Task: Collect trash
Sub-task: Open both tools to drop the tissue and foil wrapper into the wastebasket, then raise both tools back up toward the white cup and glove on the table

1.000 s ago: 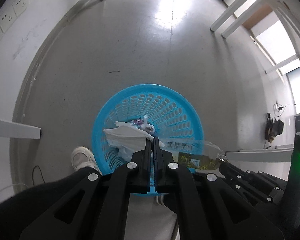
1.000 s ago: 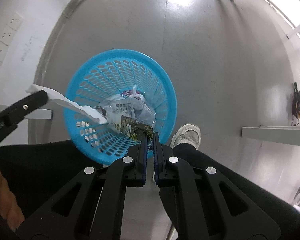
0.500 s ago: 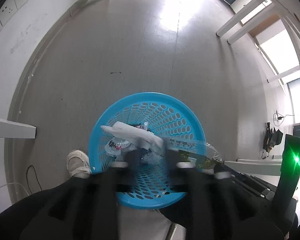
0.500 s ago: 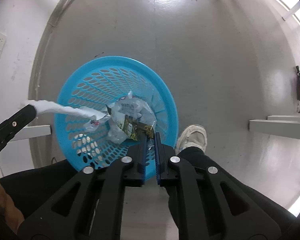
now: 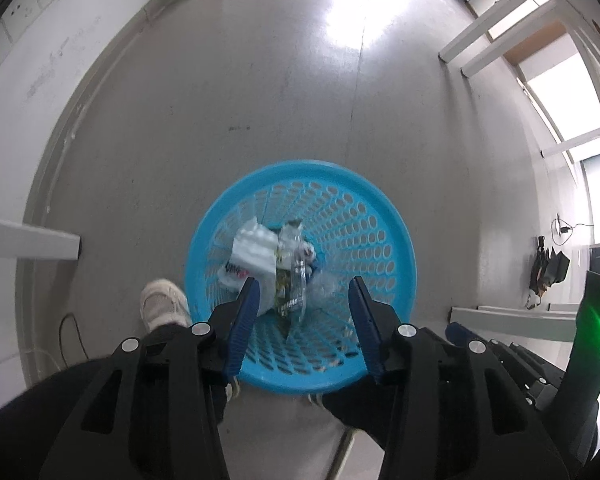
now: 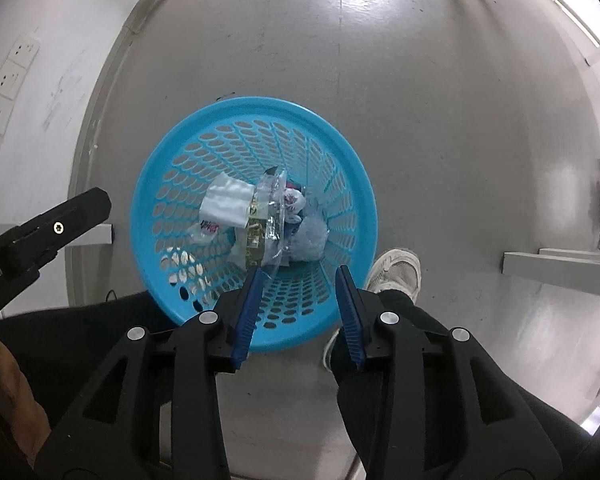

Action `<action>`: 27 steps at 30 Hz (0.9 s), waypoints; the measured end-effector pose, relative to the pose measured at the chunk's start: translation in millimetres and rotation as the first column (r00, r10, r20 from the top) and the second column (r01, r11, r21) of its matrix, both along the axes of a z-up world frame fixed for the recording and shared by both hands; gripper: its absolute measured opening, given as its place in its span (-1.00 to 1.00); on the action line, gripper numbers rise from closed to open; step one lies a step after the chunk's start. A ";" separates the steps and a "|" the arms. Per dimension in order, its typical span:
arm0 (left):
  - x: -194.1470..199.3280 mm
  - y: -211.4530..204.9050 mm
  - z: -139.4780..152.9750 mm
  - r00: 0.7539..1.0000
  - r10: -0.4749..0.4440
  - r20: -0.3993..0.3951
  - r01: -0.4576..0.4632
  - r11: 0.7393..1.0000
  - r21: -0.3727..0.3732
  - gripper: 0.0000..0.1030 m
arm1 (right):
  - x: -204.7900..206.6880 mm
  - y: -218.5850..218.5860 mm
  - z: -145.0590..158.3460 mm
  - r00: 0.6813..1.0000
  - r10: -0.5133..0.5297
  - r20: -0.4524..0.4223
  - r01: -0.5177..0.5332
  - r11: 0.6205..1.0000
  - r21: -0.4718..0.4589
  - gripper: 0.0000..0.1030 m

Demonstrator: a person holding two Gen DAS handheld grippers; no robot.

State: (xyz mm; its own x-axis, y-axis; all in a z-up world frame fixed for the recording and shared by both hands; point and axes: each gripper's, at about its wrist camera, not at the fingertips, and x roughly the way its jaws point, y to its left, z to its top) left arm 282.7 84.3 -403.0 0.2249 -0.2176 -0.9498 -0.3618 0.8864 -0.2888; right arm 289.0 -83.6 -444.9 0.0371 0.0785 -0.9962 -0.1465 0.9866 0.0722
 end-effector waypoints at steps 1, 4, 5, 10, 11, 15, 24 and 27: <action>-4.7 2.7 2.0 1.000 0.013 -0.008 -0.013 1.000 -0.001 -0.11 | -4.1 -0.1 4.0 1.000 0.004 0.007 -0.004 1.000 -0.010 -0.30; -16.8 6.9 7.1 1.000 0.021 -0.021 -0.021 1.000 0.000 -0.11 | -15.8 0.8 19.0 0.999 0.022 0.034 -0.021 1.000 -0.018 -0.27; -20.1 6.1 10.2 1.000 0.015 -0.022 -0.015 1.000 0.003 -0.11 | -19.6 1.1 25.2 0.999 0.025 0.046 -0.024 1.000 -0.015 -0.25; -39.6 -2.7 38.4 0.999 -0.029 0.040 0.027 0.999 0.044 -0.05 | -39.8 -0.5 51.3 0.994 0.043 0.098 -0.044 0.999 0.007 -0.16; -46.3 -2.6 45.9 0.998 -0.026 0.061 0.023 0.998 0.058 -0.05 | -43.9 -1.4 55.8 0.994 0.046 0.103 -0.047 0.999 0.009 -0.14; -69.8 2.8 65.3 0.995 0.005 0.104 -0.011 0.998 0.063 0.02 | -61.1 -4.7 77.1 0.988 0.056 0.146 -0.059 0.998 0.013 -0.07; -109.6 -15.6 95.3 0.984 -0.062 0.166 0.045 0.993 0.106 0.24 | -108.0 -8.3 124.0 0.965 0.108 0.238 -0.121 0.992 0.043 0.13; -120.6 -19.5 106.9 0.977 -0.083 0.196 0.058 0.990 0.126 0.38 | -121.7 -13.0 137.0 0.962 0.106 0.252 -0.128 0.989 0.072 0.16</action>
State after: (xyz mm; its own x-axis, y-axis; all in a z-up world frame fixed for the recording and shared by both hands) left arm 162.1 64.7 -296.1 0.4016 -0.1280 -0.9068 -0.2425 0.9400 -0.2401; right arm 167.3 -96.7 -308.0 0.2669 0.1826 -0.9463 -0.2842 0.9531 0.1038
